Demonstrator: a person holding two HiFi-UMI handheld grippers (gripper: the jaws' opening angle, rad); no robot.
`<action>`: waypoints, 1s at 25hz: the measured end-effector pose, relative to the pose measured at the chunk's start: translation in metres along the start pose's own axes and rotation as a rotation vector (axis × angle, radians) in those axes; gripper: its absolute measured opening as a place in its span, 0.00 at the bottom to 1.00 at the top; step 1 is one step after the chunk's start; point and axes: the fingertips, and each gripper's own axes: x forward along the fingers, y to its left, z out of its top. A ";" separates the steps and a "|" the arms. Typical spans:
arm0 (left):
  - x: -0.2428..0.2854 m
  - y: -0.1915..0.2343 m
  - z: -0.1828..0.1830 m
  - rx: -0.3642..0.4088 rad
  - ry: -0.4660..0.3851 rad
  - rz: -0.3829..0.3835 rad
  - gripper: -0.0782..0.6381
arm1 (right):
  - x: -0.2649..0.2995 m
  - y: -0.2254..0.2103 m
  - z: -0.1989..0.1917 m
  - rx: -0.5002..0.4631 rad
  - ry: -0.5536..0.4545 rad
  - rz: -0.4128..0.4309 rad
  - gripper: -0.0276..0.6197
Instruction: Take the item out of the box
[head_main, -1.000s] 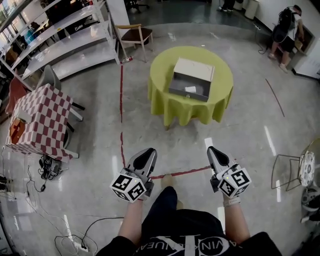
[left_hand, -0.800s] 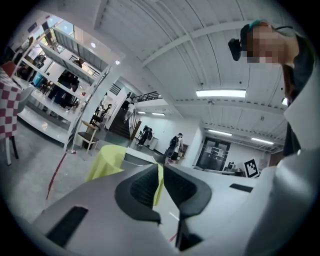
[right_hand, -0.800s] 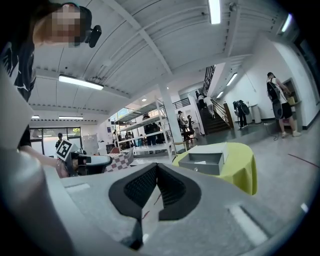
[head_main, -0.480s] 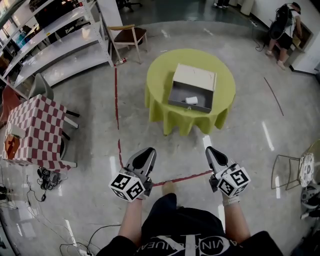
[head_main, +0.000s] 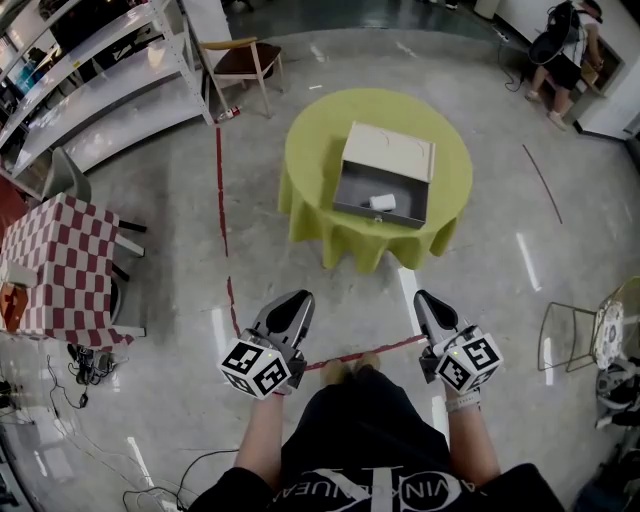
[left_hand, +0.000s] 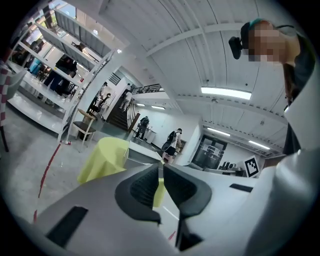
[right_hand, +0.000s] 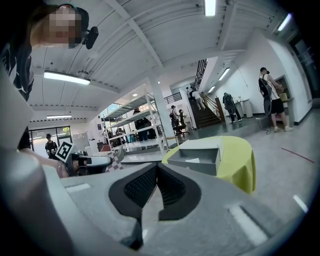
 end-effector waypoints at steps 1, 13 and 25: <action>0.001 0.003 0.000 -0.005 0.000 0.004 0.16 | 0.002 -0.002 0.000 0.001 0.005 0.000 0.05; 0.046 0.039 0.028 -0.006 -0.005 0.057 0.16 | 0.067 -0.040 0.015 0.048 0.014 0.054 0.05; 0.119 0.066 0.054 -0.009 -0.005 0.060 0.16 | 0.136 -0.075 0.040 -0.025 0.067 0.139 0.05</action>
